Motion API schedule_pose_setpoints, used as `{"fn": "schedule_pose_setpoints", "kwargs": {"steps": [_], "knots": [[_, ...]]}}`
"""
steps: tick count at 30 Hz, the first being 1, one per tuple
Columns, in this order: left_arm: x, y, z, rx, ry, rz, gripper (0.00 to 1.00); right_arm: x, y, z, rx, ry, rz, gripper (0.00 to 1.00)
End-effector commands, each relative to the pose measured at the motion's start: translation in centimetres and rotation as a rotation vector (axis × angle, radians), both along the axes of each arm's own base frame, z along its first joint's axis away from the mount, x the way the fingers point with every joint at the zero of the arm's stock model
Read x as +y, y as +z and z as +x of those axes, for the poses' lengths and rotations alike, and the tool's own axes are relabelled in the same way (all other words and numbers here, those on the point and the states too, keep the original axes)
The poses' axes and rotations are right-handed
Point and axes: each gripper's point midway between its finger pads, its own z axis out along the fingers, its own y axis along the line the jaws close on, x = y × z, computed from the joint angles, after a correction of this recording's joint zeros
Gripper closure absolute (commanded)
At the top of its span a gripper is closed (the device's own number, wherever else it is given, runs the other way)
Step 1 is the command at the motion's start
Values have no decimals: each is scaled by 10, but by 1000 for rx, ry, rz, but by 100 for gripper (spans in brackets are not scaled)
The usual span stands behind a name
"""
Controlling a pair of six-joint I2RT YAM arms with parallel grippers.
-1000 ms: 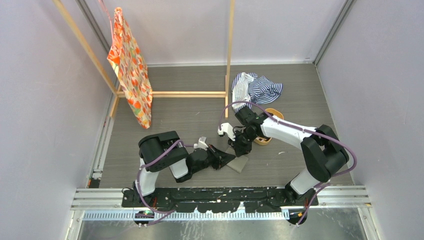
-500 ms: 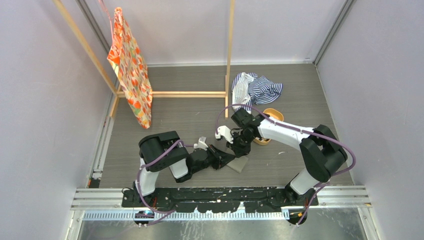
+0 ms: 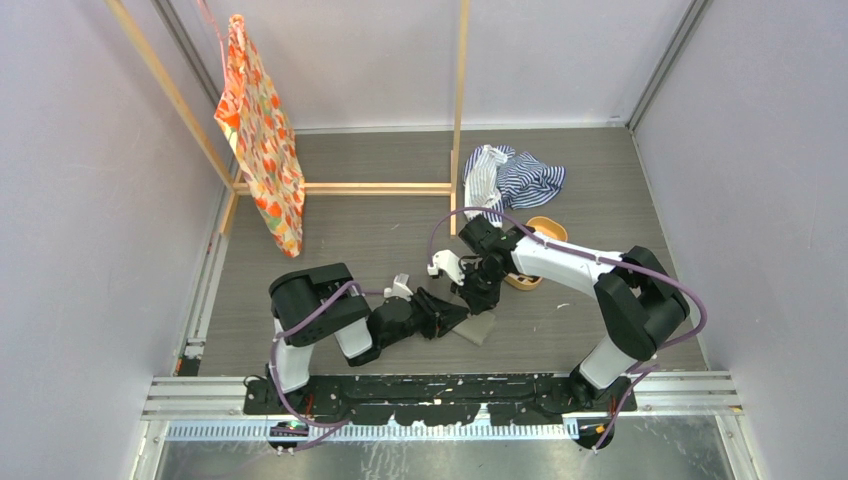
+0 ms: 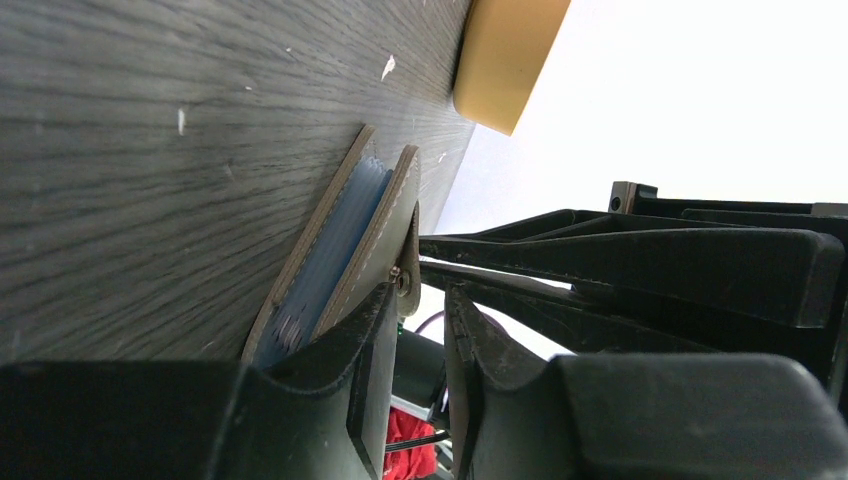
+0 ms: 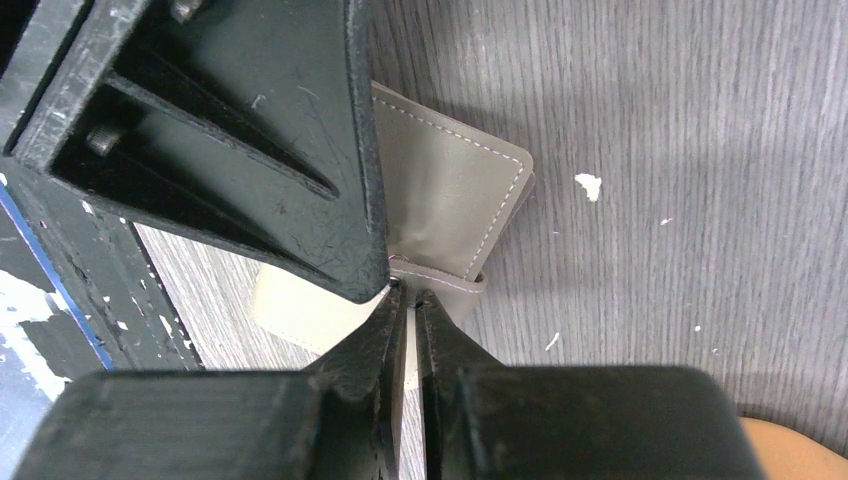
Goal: Put the credit cards into the card holder
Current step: Close the card holder at the center of the board.
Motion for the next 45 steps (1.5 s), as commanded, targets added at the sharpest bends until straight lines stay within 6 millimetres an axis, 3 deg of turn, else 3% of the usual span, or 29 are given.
{"fn": "schedule_pose_setpoints", "kwargs": {"steps": [1, 8, 22, 29, 38, 45], "knots": [[23, -43, -12, 42, -11, 200, 74, 15, -3, 12, -33, 6, 29, 86], [29, -33, -12, -20, -43, 277, 76, 19, 1, 13, -21, -2, 39, 86], [21, -12, 1, -105, -84, 328, 75, 20, 4, 9, 7, 9, 41, 86], [22, -8, 9, -130, -83, 358, 75, 20, 5, 7, 9, 21, 42, 86], [25, -17, 7, -112, -123, 419, 82, 20, 6, 7, 13, 23, 47, 86], [28, -4, 9, -154, -110, 403, 77, 20, 6, 7, 15, 24, 48, 86]]}}
